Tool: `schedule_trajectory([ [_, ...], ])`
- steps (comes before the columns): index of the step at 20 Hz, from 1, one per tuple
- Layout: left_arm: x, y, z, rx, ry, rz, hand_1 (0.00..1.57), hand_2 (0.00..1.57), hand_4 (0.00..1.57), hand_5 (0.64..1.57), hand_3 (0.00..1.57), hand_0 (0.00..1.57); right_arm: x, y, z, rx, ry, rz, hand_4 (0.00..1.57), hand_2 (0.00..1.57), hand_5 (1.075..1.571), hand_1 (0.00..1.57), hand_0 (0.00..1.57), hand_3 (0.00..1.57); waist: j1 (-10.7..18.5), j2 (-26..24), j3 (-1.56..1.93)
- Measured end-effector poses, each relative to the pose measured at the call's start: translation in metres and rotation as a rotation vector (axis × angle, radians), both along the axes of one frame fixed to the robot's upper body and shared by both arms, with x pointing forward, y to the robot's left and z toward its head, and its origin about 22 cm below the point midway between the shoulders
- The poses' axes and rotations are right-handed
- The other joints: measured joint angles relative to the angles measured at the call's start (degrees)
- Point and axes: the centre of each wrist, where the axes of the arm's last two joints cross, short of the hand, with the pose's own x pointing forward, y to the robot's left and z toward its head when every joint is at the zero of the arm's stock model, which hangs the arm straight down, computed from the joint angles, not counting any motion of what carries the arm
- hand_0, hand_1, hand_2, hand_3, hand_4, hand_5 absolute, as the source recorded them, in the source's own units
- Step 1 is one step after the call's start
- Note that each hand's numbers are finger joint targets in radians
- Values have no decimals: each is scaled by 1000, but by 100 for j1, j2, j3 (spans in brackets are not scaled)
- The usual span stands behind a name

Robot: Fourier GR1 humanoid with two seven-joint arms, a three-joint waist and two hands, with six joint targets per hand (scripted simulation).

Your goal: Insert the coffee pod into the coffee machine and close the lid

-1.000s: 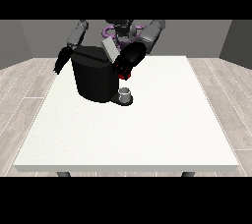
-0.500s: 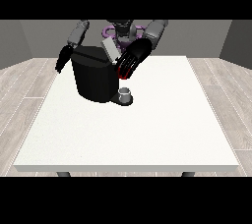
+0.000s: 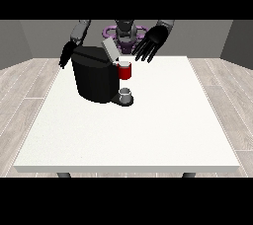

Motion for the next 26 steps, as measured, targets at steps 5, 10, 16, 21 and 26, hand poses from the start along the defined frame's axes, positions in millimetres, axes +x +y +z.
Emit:
schedule_trajectory([
  [5,-6,-11,-57,-321,105,-53,0,0,418,1571,0,0,-26,-12,-34,9,84,-39,0,0,1571,0,0,0,380,-674,-8],
  [10,-30,-17,-147,-734,276,-19,0,0,274,1571,0,0,-47,-29,-53,28,149,-84,0,0,1571,0,0,0,852,-1426,-17],
  [16,-78,-14,-236,-947,459,71,0,0,323,1571,0,0,-53,-21,-50,80,133,-23,0,0,1571,0,0,0,1297,-2299,-10],
  [21,-108,-14,-271,-995,538,122,0,0,414,1571,0,0,-44,-22,-28,71,96,72,154,0,1571,0,0,0,1552,-2665,-7],
  [26,-111,-13,-268,-1042,555,136,0,0,429,1571,0,0,-33,-29,-11,18,45,137,0,0,1571,0,0,0,1761,-2662,-4],
])
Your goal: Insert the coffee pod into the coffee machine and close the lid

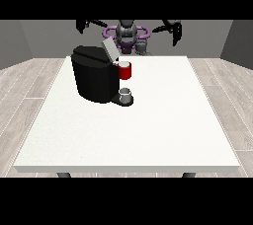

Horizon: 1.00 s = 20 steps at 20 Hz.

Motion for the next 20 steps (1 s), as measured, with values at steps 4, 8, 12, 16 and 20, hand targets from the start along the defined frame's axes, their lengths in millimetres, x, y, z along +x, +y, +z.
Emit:
schedule_trajectory([
  [4,-7,0,4,-13,-13,3,0,0,360,1571,0,0,16,-4,20,10,4,-18,0,0,1571,0,0,0,141,113,0],
  [8,-9,-6,13,-38,-59,-14,0,0,366,1571,0,0,33,-16,33,38,-5,-45,0,0,1571,0,0,0,332,391,1],
  [12,-14,-8,19,-33,-75,-6,0,0,361,1571,0,0,44,-12,40,112,19,-52,129,0,1571,0,0,0,436,553,1],
  [16,-15,-11,37,-36,-122,-20,0,0,323,1571,0,0,54,-20,42,156,19,-78,149,0,1571,0,0,0,563,861,2],
  [20,-26,-4,42,-34,-161,3,0,0,354,1571,0,0,65,-7,50,161,33,-39,0,0,1571,0,0,0,456,1063,2],
])
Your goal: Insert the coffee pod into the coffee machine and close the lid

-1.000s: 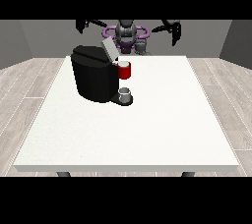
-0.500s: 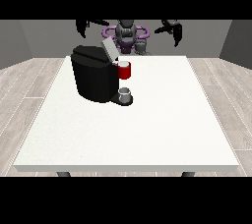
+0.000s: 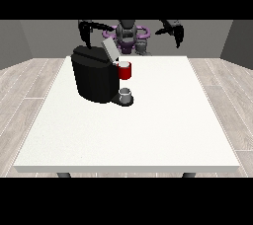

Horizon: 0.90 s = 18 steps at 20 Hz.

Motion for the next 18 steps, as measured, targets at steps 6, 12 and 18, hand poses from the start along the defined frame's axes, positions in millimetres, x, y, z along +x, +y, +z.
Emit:
schedule_trajectory([
  [6,-10,11,19,-8,-52,1,0,0,360,1571,0,0,12,8,5,-12,-29,34,0,0,1571,0,0,0,19,339,-1],
  [12,-14,16,34,-9,-77,51,0,0,368,1571,0,0,22,36,12,-35,-54,99,0,0,1571,0,0,0,-143,521,-7],
  [18,-22,23,40,13,-98,80,0,0,299,1571,0,0,34,47,25,-44,-76,133,204,0,1571,0,0,0,-203,701,-5],
])
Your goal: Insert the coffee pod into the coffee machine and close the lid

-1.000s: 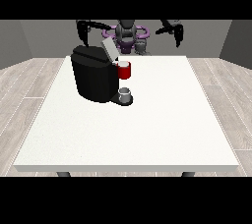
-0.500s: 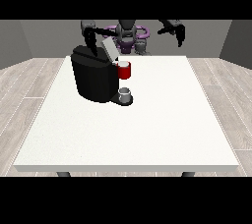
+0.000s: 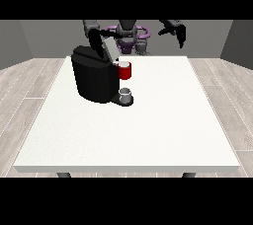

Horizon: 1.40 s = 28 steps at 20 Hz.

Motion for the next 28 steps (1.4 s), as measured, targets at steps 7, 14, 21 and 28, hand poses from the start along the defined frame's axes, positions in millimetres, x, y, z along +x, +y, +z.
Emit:
schedule_trajectory([
  [7,-2,6,9,26,-17,12,0,0,360,1571,0,0,10,1,20,-62,-50,18,119,0,1571,0,0,0,28,228,14],
  [14,0,8,6,34,-14,-4,0,0,362,1571,0,0,20,19,46,-122,-23,10,0,0,1571,0,0,0,69,354,65],
  [21,7,-4,13,38,-38,-40,0,0,326,1571,0,0,22,15,65,-201,-39,-50,82,0,1571,0,0,0,279,511,99],
  [28,15,-16,23,34,-76,-91,0,0,439,1571,0,0,25,7,99,-272,-55,-114,160,0,1571,0,0,0,600,751,149],
])
